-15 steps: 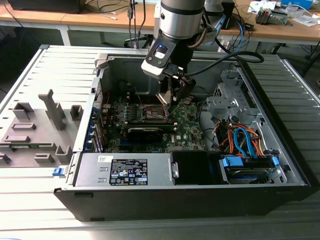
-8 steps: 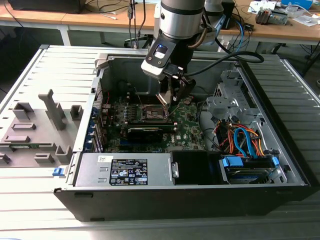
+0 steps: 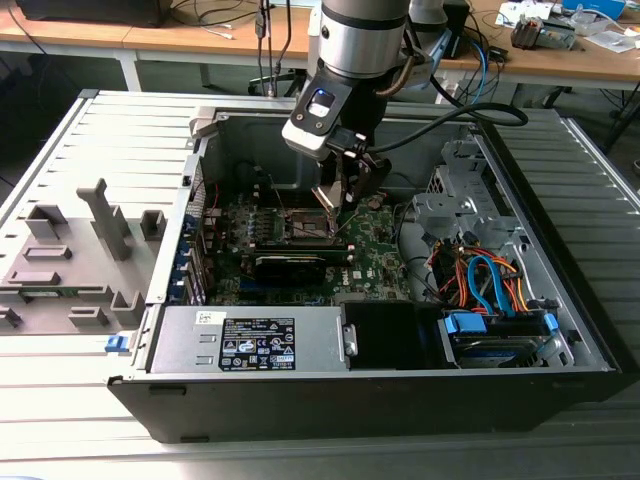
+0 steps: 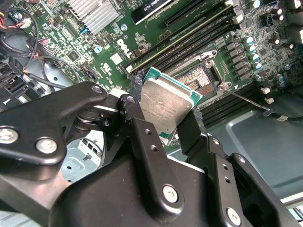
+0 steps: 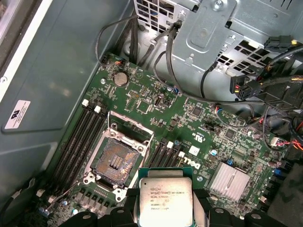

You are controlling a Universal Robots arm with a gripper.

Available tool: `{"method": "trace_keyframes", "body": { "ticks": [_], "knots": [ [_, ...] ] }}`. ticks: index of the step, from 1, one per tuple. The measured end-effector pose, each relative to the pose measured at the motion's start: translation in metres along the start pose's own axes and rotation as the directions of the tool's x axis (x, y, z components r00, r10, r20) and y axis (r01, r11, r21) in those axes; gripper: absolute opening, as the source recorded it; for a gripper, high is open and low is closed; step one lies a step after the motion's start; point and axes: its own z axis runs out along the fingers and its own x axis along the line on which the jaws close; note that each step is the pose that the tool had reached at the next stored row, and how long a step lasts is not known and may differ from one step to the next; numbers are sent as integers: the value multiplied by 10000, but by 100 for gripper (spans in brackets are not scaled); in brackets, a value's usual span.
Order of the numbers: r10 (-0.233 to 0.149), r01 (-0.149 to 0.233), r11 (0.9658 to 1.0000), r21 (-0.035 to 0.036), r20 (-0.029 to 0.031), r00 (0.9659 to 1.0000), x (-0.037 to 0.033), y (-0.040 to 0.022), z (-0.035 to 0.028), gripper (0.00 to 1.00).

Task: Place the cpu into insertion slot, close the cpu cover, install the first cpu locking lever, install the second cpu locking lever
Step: 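Place the cpu into insertion slot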

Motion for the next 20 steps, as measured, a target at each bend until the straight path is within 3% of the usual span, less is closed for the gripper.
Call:
{"method": "trace_keyframes", "body": {
  "ticks": [20],
  "knots": [
    [155, -155, 9999, -2, 0, 9999, 0, 0, 0, 55]
  ]
}}
